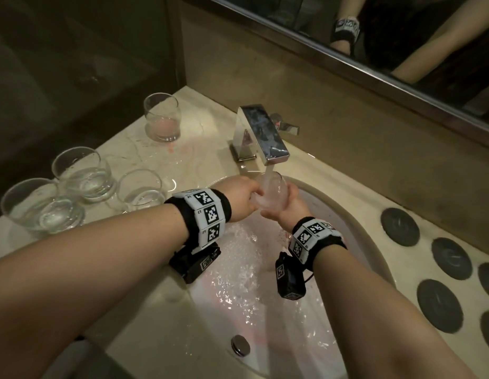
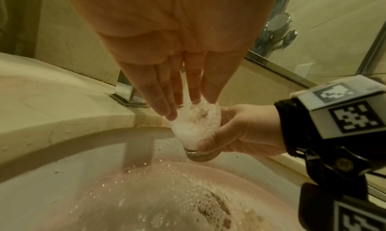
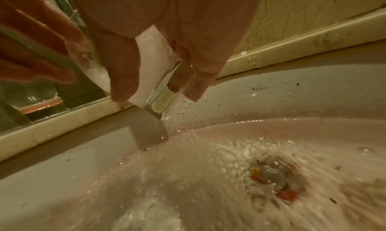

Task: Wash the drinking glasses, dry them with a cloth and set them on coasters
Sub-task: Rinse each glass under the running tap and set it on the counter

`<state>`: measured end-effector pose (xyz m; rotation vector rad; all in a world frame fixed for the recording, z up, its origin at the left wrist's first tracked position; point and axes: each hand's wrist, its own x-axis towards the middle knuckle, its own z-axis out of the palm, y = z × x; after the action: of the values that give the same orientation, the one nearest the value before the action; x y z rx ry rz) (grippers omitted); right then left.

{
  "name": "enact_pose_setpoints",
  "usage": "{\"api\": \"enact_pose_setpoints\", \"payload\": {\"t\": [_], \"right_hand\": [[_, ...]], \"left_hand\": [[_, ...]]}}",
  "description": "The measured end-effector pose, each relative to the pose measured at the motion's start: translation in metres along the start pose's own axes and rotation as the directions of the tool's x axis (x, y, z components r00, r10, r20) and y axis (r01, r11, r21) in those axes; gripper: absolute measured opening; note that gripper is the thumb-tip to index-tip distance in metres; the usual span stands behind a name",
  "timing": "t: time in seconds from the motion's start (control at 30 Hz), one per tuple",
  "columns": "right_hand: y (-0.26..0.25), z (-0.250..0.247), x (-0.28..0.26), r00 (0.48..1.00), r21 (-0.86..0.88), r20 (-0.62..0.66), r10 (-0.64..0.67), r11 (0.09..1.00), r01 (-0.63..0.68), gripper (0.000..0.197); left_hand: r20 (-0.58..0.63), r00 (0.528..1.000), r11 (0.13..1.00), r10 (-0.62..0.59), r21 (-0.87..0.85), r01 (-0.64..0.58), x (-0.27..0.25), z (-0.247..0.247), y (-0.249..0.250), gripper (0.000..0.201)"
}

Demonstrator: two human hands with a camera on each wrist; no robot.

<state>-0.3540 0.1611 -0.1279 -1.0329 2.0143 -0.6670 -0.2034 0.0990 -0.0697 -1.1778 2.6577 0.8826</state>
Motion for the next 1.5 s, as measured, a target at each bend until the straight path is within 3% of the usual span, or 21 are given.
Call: {"api": "enact_pose_setpoints", "payload": {"t": [0.63,0.77,0.87,0.97,1.03,1.1,1.17,1.27,1.3,1.5], "right_hand": [[0.000,-0.014,0.002,0.998,-0.065,0.040,-0.049,0.997,0.051,0.083],[0.000,-0.020,0.005,0.998,-0.186,0.047,-0.047,0.981,0.054,0.085],[-0.008,-0.031,0.003,0.994,-0.554,0.108,-0.022,0.829,0.079,0.087],[-0.025,-0.038,-0.002,0.994,-0.855,0.111,-0.002,0.510,0.096,0.073],[-0.034,-0.039,-0.003,0.997,-0.935,0.079,-0.016,0.346,0.079,0.064],[-0.037,-0.040,-0.002,0.999,-0.951,0.054,-0.002,0.305,0.052,0.062],[-0.035,-0.044,0.000,0.999,-0.909,0.037,0.024,0.416,0.023,0.063],[-0.027,-0.044,0.001,0.997,-0.685,0.021,0.074,0.728,-0.040,0.072],[-0.025,-0.042,0.000,0.997,-0.607,0.016,0.077,0.793,-0.052,0.073],[-0.014,-0.020,0.000,0.999,-0.346,-0.017,0.029,0.938,-0.033,0.082]], "left_hand": [[0.035,0.999,1.000,0.008,0.022,-0.009,0.000,0.001,-0.001,0.036],[0.066,0.998,1.000,-0.018,0.023,0.016,-0.001,0.004,-0.004,0.039],[0.104,0.994,0.999,-0.035,0.030,0.032,-0.004,0.005,-0.008,0.040],[0.128,0.991,0.998,-0.040,0.042,0.035,-0.006,0.005,-0.009,0.039],[0.130,0.991,0.998,-0.040,0.049,0.033,-0.007,0.005,-0.008,0.038],[0.132,0.990,0.998,-0.039,0.049,0.033,-0.008,0.004,-0.008,0.038],[0.136,0.990,0.998,-0.046,0.043,0.040,-0.010,0.003,-0.008,0.038],[0.121,0.991,0.998,-0.059,0.017,0.057,-0.011,0.000,-0.008,0.040],[0.109,0.992,0.998,-0.064,0.011,0.063,-0.012,0.000,-0.008,0.041],[0.065,0.993,0.995,-0.097,0.032,0.096,-0.009,0.001,-0.011,0.047]]}}
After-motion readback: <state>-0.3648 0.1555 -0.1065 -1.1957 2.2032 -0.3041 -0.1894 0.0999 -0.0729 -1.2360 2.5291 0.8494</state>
